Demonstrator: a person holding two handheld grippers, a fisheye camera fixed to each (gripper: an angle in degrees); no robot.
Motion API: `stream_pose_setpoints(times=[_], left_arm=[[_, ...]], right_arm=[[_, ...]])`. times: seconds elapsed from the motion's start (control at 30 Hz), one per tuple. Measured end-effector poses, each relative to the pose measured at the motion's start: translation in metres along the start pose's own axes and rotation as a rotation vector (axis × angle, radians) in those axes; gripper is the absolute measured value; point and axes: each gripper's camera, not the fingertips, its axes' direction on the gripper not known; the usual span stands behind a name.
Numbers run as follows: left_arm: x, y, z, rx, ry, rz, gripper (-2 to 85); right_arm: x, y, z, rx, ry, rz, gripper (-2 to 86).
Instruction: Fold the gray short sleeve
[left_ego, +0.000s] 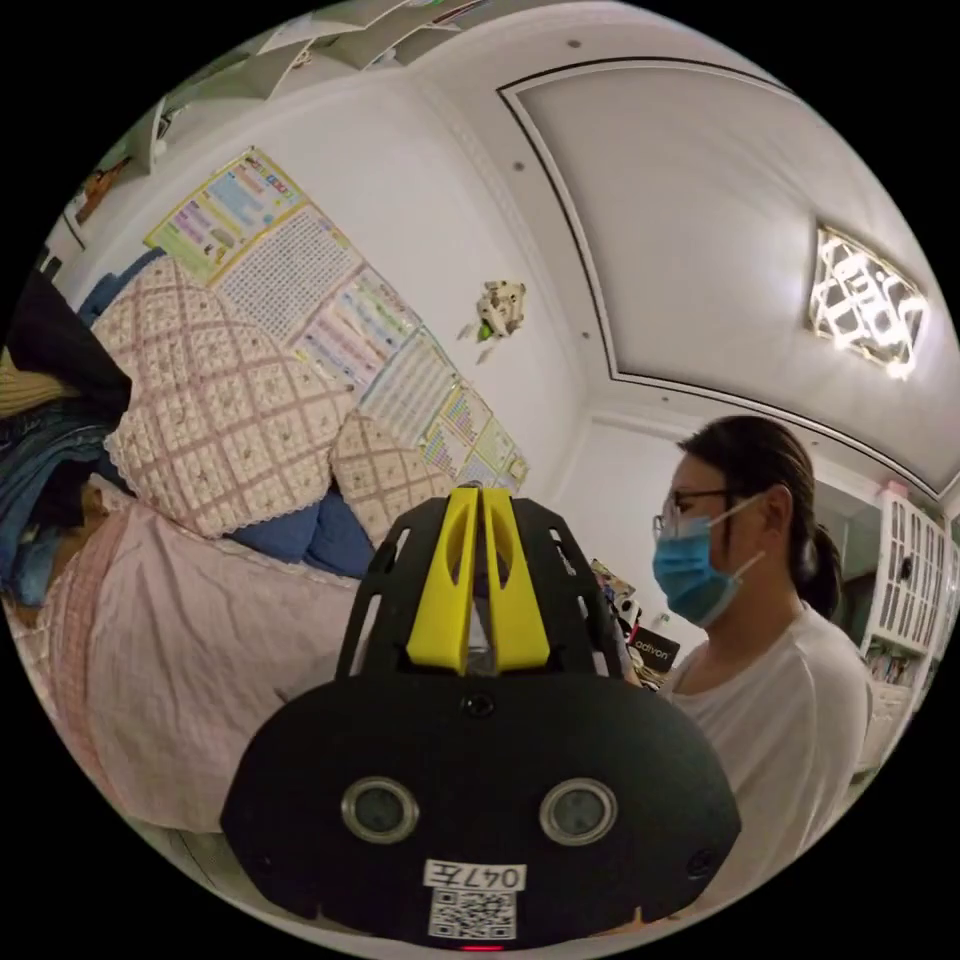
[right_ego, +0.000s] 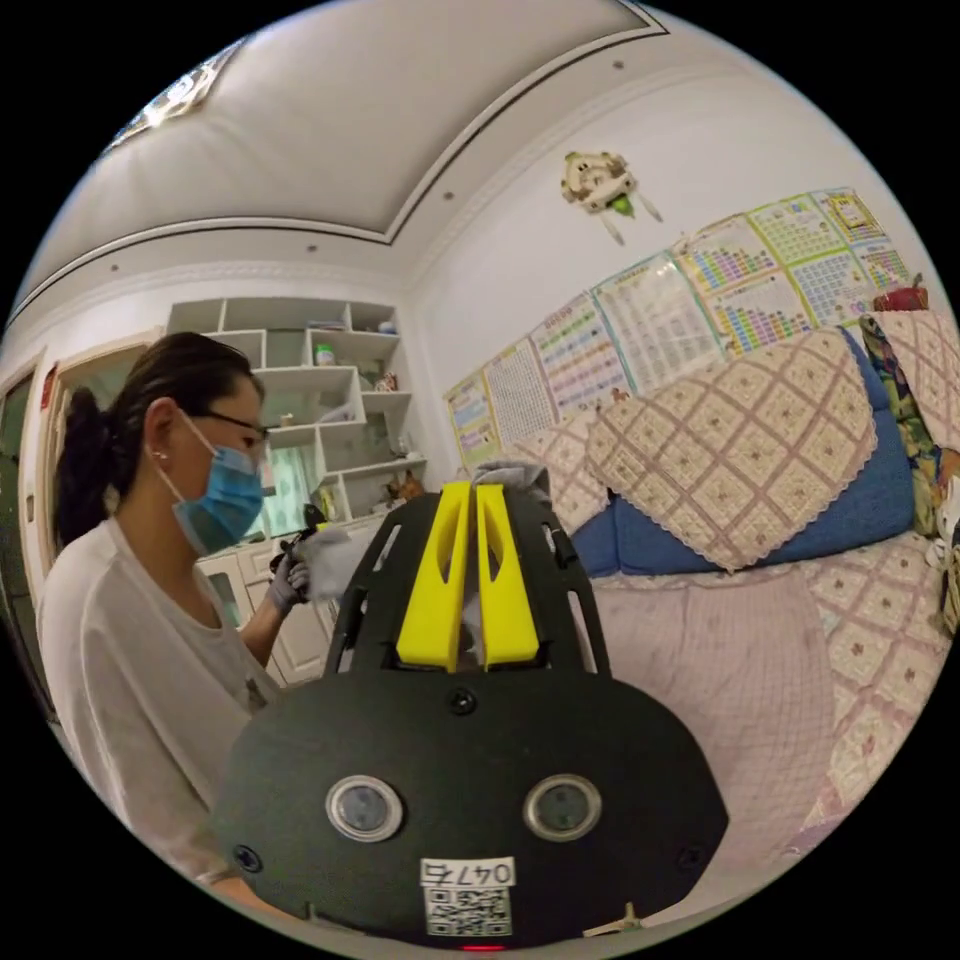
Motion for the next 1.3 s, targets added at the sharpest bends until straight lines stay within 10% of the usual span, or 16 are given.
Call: stream_pose_setpoints(times=[0.2,0.47,0.97,1.3], left_arm=[[-0.117,-0.091,0.072,-0.120,-0.091,-0.132,-1.0],[-0.058,-0.266,0.063,0.030,-0.166,0.082,-1.0],[-0.192,-0.221,0.107,-0.990,-0.627,-0.208,-1.0],[-0.169,-0.301,0.097,-1.015,-0.606,-0.246,-1.0]], right_arm=[[0.088,-0.026,0.126,-0.253,0.043,0.079,-1.0],[0.101,-0.087,0.171,-0.076,0.060,-0.063,-1.0],[0.215,0.211,0.311,-0.853,0.281,0.188,-0.9],[0.224,0.270,0.341,-0.868,0.249,0.224,-0.9]])
